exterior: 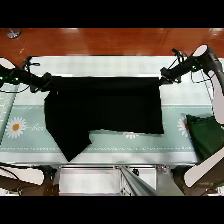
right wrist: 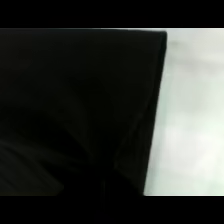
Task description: Fold the shirts.
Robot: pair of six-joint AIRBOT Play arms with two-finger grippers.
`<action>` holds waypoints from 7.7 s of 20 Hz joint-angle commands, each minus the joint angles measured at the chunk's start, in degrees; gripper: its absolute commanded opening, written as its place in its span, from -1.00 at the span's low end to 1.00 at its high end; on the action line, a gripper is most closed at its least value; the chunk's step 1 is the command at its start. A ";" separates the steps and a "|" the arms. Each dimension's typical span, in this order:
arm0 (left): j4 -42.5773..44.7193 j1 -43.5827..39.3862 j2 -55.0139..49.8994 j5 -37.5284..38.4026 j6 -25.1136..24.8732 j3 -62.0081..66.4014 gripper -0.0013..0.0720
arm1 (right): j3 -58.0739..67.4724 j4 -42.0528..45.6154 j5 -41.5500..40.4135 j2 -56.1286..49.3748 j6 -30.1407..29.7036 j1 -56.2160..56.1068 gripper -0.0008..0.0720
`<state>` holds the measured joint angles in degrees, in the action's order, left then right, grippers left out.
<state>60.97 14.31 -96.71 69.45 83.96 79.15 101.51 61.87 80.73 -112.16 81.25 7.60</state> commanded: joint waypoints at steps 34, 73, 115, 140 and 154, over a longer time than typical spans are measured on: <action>-14.71 11.26 39.58 -6.43 -17.97 -60.50 -0.91 | -60.59 1.60 -4.04 39.52 -3.02 19.41 0.74; -21.46 0.98 -7.06 -10.93 -14.84 0.87 0.95 | -0.31 -23.54 -13.07 -4.52 -2.95 1.66 0.72; -13.00 -63.32 -22.73 -18.49 5.86 23.63 -0.92 | -35.21 -1.07 -1.88 52.96 -0.48 0.33 -0.90; 1.62 -14.21 61.09 -15.96 2.89 -48.50 -0.91 | 14.97 -10.84 -13.86 -0.85 10.34 -37.97 -0.90; -1.01 -14.21 57.02 -27.02 2.86 -51.43 -0.91 | 14.56 -17.42 13.55 6.01 3.74 -16.11 0.75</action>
<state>60.03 0.05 -39.40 43.38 86.85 27.83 118.32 33.80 78.50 -114.17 86.06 -16.86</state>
